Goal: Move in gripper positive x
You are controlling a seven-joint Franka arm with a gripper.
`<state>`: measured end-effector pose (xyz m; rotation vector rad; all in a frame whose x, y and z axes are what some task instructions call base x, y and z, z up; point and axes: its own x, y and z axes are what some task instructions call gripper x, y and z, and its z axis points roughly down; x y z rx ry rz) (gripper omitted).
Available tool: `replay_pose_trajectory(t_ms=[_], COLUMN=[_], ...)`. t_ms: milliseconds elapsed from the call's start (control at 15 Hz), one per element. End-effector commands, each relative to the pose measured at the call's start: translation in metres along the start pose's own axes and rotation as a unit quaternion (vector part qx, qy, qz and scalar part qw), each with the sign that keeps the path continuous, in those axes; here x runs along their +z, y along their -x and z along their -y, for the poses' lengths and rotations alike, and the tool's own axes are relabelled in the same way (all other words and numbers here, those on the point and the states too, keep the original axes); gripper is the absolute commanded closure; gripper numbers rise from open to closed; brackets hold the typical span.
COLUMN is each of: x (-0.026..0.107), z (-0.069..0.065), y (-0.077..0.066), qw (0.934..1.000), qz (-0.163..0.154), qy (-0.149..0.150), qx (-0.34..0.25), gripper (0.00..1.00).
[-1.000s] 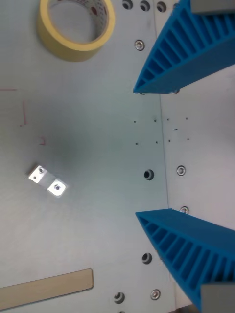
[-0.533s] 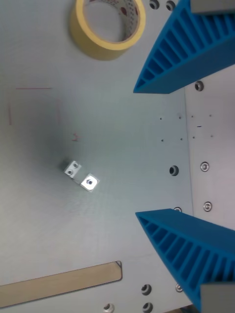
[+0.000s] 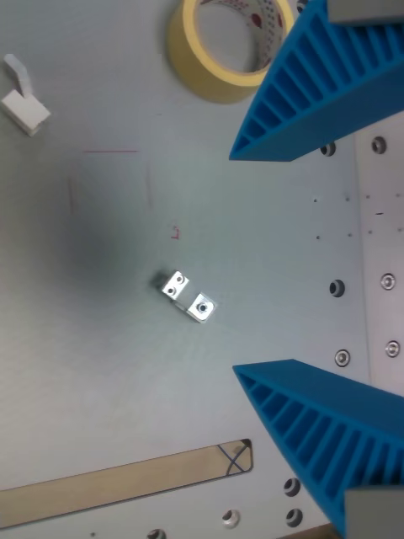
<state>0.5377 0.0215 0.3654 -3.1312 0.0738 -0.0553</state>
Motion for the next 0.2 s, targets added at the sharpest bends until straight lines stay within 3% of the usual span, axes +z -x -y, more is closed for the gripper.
replay_pose_trajectory(t_ms=[67,200], x=[-0.0029,-0.0025], z=[-0.0030,-0.0029], y=[-0.0186,-0.0286], qw=[0.9997,0.9997], qz=[0.022,0.022], qy=[0.007,0.007], qx=[-0.003,-0.003], gripper=[0.00,0.00])
